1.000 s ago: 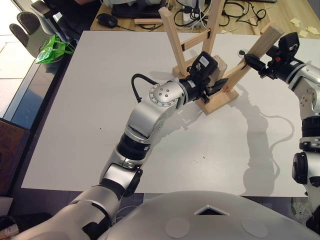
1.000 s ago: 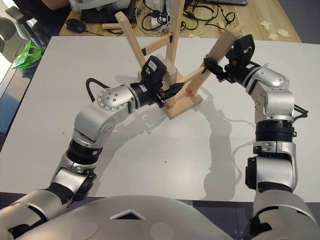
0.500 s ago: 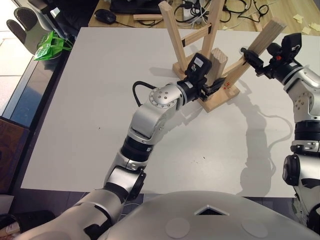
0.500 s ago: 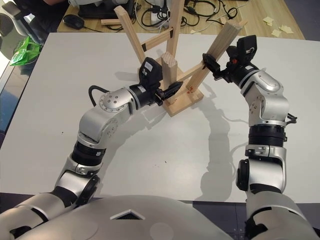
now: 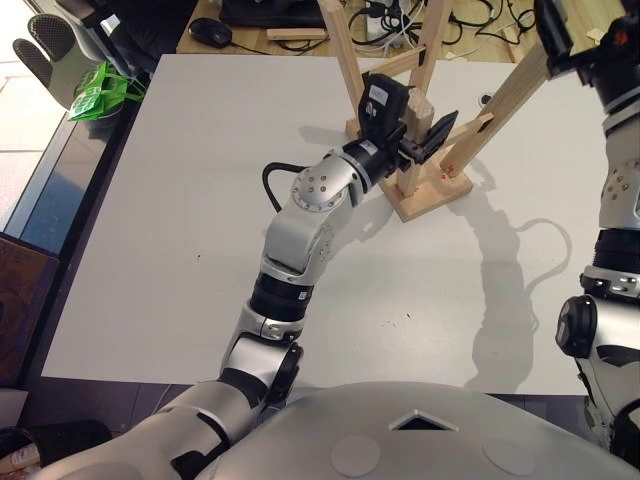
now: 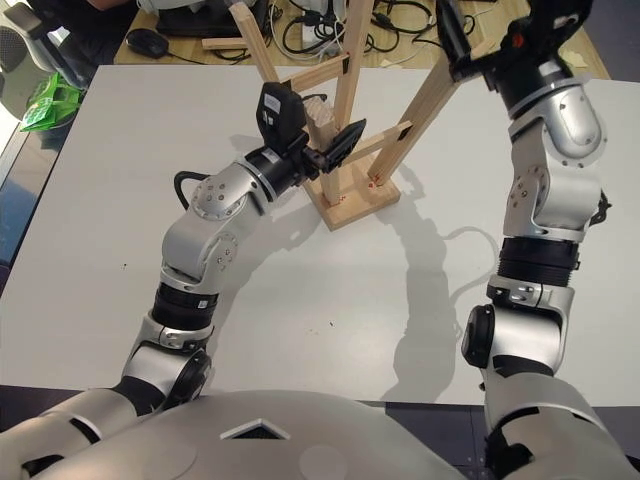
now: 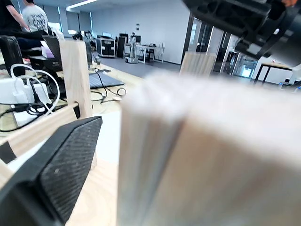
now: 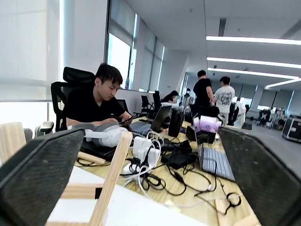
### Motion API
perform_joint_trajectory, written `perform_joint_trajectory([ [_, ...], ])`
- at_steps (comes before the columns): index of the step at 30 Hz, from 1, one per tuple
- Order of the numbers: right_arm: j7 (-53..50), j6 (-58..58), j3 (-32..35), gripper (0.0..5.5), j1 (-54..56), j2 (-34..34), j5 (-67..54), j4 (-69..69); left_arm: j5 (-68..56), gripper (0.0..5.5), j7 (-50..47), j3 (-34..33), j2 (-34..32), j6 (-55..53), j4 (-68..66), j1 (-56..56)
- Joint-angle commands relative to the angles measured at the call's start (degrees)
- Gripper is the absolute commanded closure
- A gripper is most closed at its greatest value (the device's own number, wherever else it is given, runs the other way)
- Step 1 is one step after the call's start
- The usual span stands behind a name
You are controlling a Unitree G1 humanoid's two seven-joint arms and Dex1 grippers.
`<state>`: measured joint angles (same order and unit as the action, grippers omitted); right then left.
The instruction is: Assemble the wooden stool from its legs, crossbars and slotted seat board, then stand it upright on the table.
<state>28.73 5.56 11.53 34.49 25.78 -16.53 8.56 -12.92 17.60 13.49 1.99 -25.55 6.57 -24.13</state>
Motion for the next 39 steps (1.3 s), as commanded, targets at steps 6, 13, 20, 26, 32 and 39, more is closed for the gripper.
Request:
perform_joint_trajectory([
  [6, -7.16, 15.56, -12.04, 1.59, -2.75, -8.79, 2.48, -18.36, 1.05, 1.75, -3.23, -3.14, 1.2, 6.51, 0.93, 0.49],
  [13, -19.68, 28.55, -10.91, 2.86, -1.11, -19.4, 0.95, -20.96, 2.8, 1.75, -7.21, -7.08, 1.22, 15.52, 3.53, 2.49],
  [20, -23.66, 32.16, -10.74, 3.91, 1.67, -22.94, 0.63, -21.23, 2.76, 1.75, -7.5, -6.52, 1.94, 16.39, 4.82, 3.38],
  [26, -32.46, 56.33, -4.34, 4.88, -9.85, -31.47, -3.51, -18.59, 4.26, 1.75, -9.62, -7.73, 2.13, 17.08, 4.19, 2.77],
  [32, -34.78, 60.31, 0.14, 5.47, -12.22, -34.36, -4.99, -15.45, 4.74, 1.75, -11.41, -9.45, 1.84, 16.86, 2.81, 2.16],
  [39, -22.7, 39.33, -8.54, 5.47, -8.97, -29.91, -3.69, -20.16, 5.12, 1.75, -11.43, -9.97, 1.57, 17.55, 2.13, 1.42],
])
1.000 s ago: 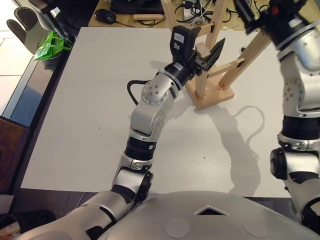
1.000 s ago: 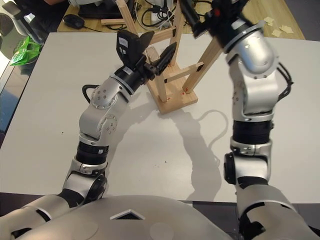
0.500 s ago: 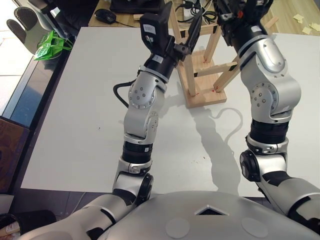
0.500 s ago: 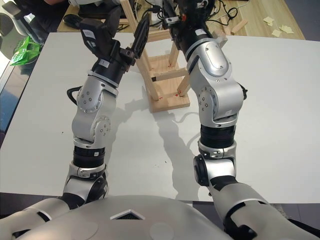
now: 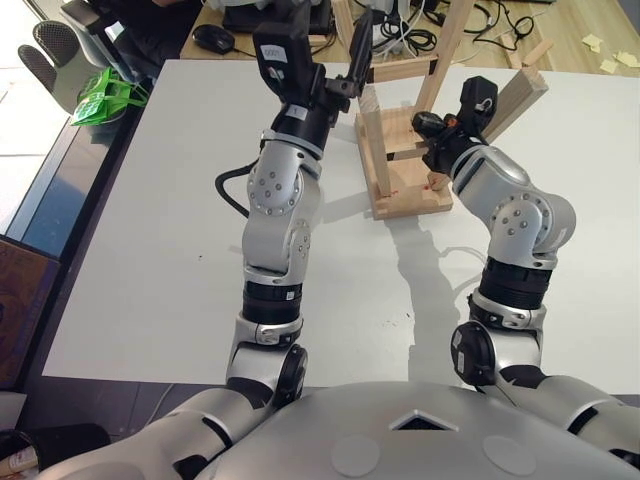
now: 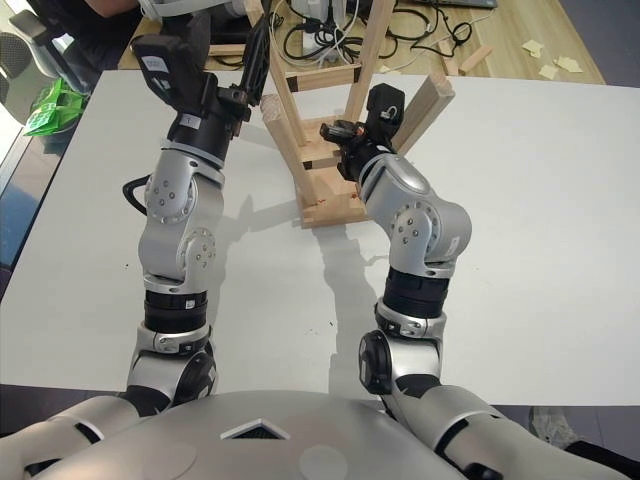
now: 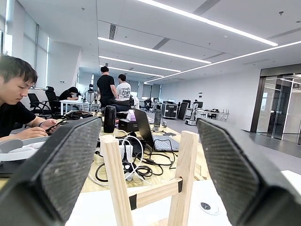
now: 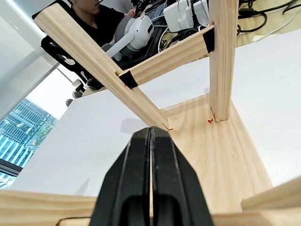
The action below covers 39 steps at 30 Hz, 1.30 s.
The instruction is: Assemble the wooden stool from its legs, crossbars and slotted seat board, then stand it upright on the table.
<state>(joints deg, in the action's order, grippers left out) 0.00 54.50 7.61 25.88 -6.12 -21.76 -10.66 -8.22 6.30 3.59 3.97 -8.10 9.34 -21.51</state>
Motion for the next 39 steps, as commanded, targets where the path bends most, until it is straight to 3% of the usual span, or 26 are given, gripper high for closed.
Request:
perform_joint_trajectory([
  [1, 8.29, -13.69, -6.43, 5.47, -0.08, 3.11, 2.72, -1.38, 0.31, 1.75, 0.25, 0.05, -0.53, -0.06, -0.7, -1.27],
  [4, 11.41, -24.51, -12.12, 5.47, 0.14, 7.22, 9.26, -0.1, 0.95, 1.75, 1.95, 1.28, -1.6, -0.09, -2.25, 0.6],
  [8, 11.67, -29.28, -13.03, 5.47, 0.82, 8.48, 12.11, 2.3, 0.97, 1.75, 2.22, 1.82, -1.99, -1.17, -2.28, 1.08],
  [11, 11.52, -34.59, -11.24, 5.47, 4.82, 8.1, 12.1, 0.67, 0.84, 1.75, 2.11, 1.73, -2.08, -1.47, -1.99, 0.65],
  [14, 7.52, -37.08, -4.67, 5.47, 16.48, 10.15, 11.52, 4.02, 0.9, 1.75, 1.9, 1.51, -2.11, -1.51, -2.16, 0.11],
  [19, 2.64, -30.26, 5.62, 5.47, 38.36, 24.76, 13.28, 17.76, 1.4, 1.75, 1.39, 1.42, -2.07, -1.42, -2.77, -0.52],
  [24, 3.88, -11.09, 6.97, 5.47, 33.88, 29.56, 10.23, 11.26, 1.86, 1.75, 0.94, 1.28, -2.31, -1.61, -2.46, 0.15],
  [29, 4.27, 4.56, 6.45, 5.47, 20.22, 24.79, 4.78, -5.27, 2.15, 1.75, 0.29, 1.18, -2.54, -2.39, -2.01, 0.61],
  [33, -2.86, 24.57, 13.24, 5.47, 8.4, 5.46, 1.08, -15.5, 2.21, 1.75, -0.43, 1.07, -2.06, -3.07, -1.99, -0.63],
  [36, -5.93, 24.16, 17.66, 5.47, 12.8, 0.8, 1.54, -14.57, 2.23, 1.75, -0.11, 1.01, -2.17, -3.05, -2.3, -0.92],
  [39, -3.91, 16.53, 11.95, 5.47, 13.69, 5.31, 3.37, -13.42, 2.25, 1.75, 0.1, 0.87, -2.28, -2.92, -2.87, -1.33],
])
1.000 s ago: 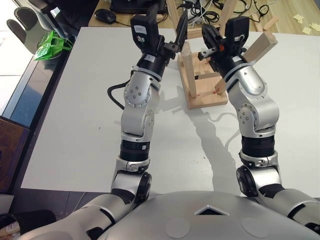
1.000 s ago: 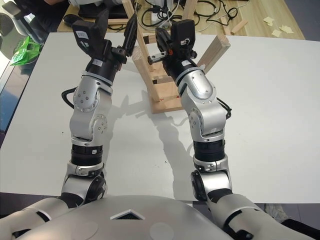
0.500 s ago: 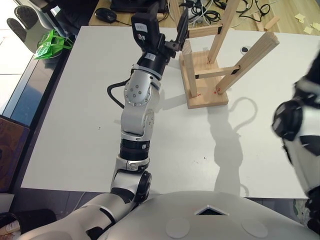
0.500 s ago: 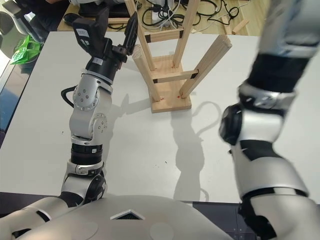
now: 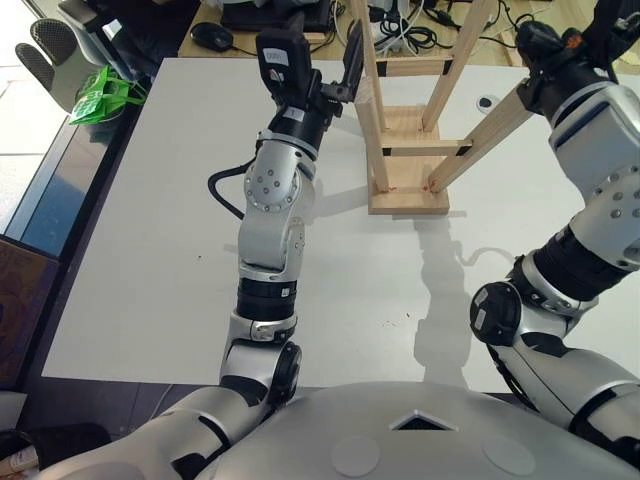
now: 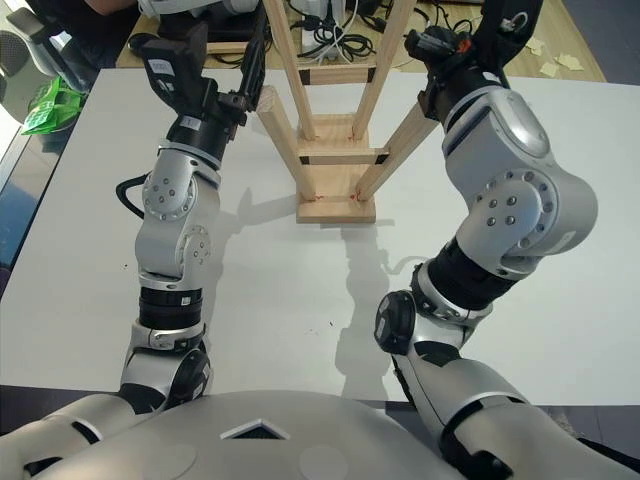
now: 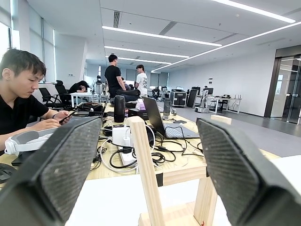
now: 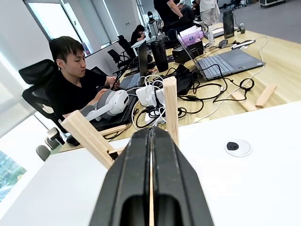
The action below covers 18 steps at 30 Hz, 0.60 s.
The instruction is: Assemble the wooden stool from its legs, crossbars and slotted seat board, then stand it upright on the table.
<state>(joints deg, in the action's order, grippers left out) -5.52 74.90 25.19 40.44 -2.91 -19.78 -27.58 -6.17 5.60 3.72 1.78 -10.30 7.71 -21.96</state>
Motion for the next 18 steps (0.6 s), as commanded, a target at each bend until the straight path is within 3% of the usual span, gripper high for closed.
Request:
perform_joint_trajectory([
  [1, 2.84, -7.06, -8.61, 5.47, -0.8, 3.94, 2.32, 3.42, 0.22, 1.75, 0.83, 0.71, -0.09, -0.59, -1.51, -1.02],
  [4, 8.23, -25.0, -21.11, 5.47, 2.23, 12.12, 9.68, 0.27, 0.58, 1.75, 1.13, 1.22, -0.28, -0.99, -1.96, -0.94],
  [6, 10.74, -30.56, -24.2, 5.47, 5.54, 12.92, 10.54, -0.11, 0.7, 1.75, 1.21, 1.41, -0.35, -1.29, -1.89, -0.91],
  [12, 11.86, -33.89, -24.57, 5.47, 7.72, 10.14, 8.59, 4.6, 2.21, 1.75, 0.52, 3.09, 0.26, 0.57, 2.66, -3.26],
  [18, 12.73, -40.11, -25.18, 5.47, 14.87, 9.07, 8.59, 8.99, -1.47, 1.75, -8.77, -6.36, 2.88, -1.23, 9.35, -19.0],
])
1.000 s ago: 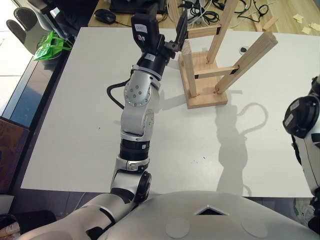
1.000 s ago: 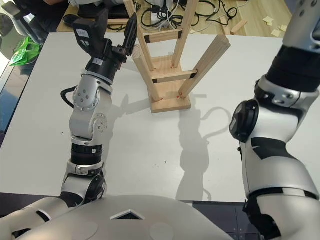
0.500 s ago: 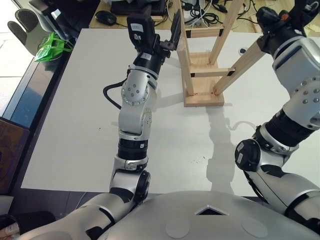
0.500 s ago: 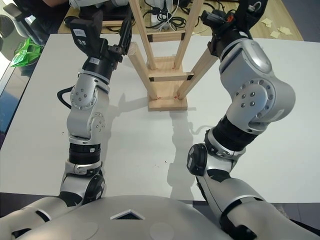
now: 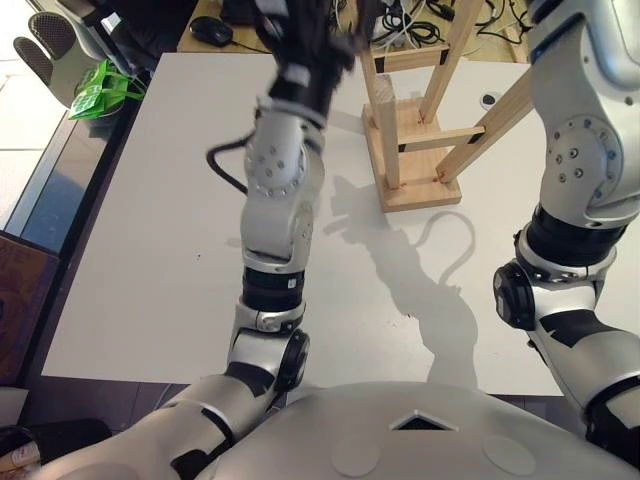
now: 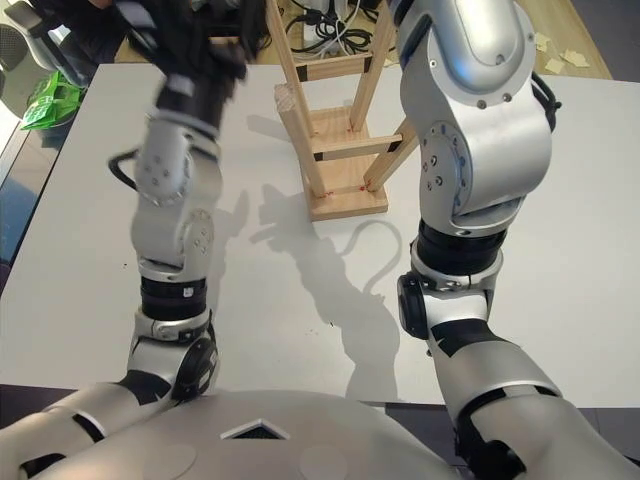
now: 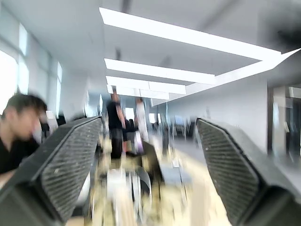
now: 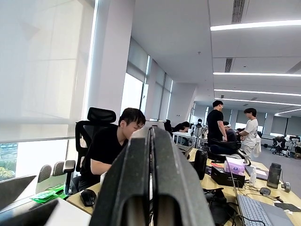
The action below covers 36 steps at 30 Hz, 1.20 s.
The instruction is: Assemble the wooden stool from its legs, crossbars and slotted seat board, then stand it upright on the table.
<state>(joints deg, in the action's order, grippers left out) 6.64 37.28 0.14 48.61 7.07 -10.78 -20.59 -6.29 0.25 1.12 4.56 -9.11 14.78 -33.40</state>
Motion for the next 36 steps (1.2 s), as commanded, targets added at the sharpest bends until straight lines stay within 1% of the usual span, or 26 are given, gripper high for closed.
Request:
perform_joint_trajectory([
  [1, 0.58, -2.7, 0.33, 5.47, 8.5, -1.22, -0.84, 3.35, -0.97, 1.75, -4.87, -5.1, -0.39, -2.73, 2.45, -9.27],
  [3, 0.89, -1.94, 0.92, 5.47, 11.28, -1.61, -1.58, 7.79, 0.26, 1.75, -8.06, -8.67, -1.86, -2.35, -0.12, -8.83],
  [5, 1.67, 3.67, 0.17, 5.47, 12.31, -1.59, -2.43, 12.92, 0.0, 1.75, -11.07, -13.54, -2.73, -2.18, -6.26, -5.0],
  [6, 3.51, 9.16, -1.76, 5.47, 11.08, -0.8, -3.22, 14.66, -0.18, 1.75, -11.65, -15.44, -3.37, -1.55, -9.79, -2.82],
  [8, 7.12, 19.72, -4.36, 5.47, 6.18, -0.12, -6.24, 16.06, -0.41, 1.75, -12.31, -17.56, -4.22, -0.59, -14.01, 0.13],
  [9, 7.77, 24.05, -5.65, 5.47, 0.79, 0.35, -6.89, 16.1, -0.8, 1.75, -12.54, -18.41, -4.31, -0.28, -15.39, 1.43],
  [11, 8.37, 27.93, -9.57, 5.47, -9.87, 2.99, -6.25, 14.3, -0.62, 1.75, -11.87, -18.32, -4.45, 0.96, -17.09, 4.21],
  [13, 7.81, 28.87, -11.16, 5.47, -14.78, 3.77, -5.49, 11.87, -0.24, 1.75, -10.78, -17.36, -4.3, 2.38, -18.32, 6.93],
  [16, 4.87, 24.11, -10.3, 5.47, -15.67, 0.93, -4.44, 9.79, 0.78, 1.75, -9.4, -15.47, -4.94, 4.89, -18.93, 7.36],
  [19, 0.9, 17.23, -8.57, 5.47, -14.97, -2.3, -2.48, 9.37, 0.77, 1.75, -8.98, -14.92, -5.18, 5.99, -19.62, 7.22],
  [21, -0.76, 12.64, -7.8, 5.47, -14.67, -3.22, -1.12, 9.39, 0.47, 1.75, -8.56, -14.63, -5.33, 6.37, -19.75, 7.58],
  [23, -1.98, 6.16, -6.64, 5.47, -14.12, -3.92, 0.19, 9.28, 0.37, 1.75, -8.22, -14.37, -5.45, 6.41, -19.9, 7.82],
  [25, -2.16, -6.8, -1.34, 5.47, -13.16, -8.05, -2.77, 8.16, 0.17, 1.75, -7.27, -13.62, -5.36, 6.2, -19.76, 7.71],
  [26, -1.76, -11.84, 0.14, 5.47, -13.81, -8.6, -3.21, 8.33, 0.08, 1.75, -5.93, -12.4, -5.13, 6.37, -19.73, 7.69],
  [27, -1.2, -16.2, 0.89, 5.47, -15.24, -8.6, -2.98, 9.32, 0.16, 1.75, -4.52, -10.9, -4.74, 6.77, -19.62, 7.93],
  [29, -0.58, -23.51, -0.1, 5.47, -19.88, -6.81, 0.71, 13.14, 0.52, 1.75, -2.46, -8.08, -3.55, 7.66, -19.44, 9.0],
  [32, -3.2, -33.24, -0.97, 5.47, -25.52, -5.41, 7.21, 18.02, 1.73, 1.75, -1.17, -5.41, -3.12, 9.62, -19.78, 10.72],
  [34, -5.61, -35.53, 0.19, 5.47, -27.22, -5.73, 8.74, 21.18, 1.79, 1.75, -1.41, -5.16, -2.73, 10.67, -20.27, 11.22],
  [36, -6.31, -36.04, 1.2, 5.47, -26.68, -6.12, 8.33, 23.1, 1.64, 1.75, -0.65, -4.56, -2.55, 11.74, -20.28, 11.7],
])
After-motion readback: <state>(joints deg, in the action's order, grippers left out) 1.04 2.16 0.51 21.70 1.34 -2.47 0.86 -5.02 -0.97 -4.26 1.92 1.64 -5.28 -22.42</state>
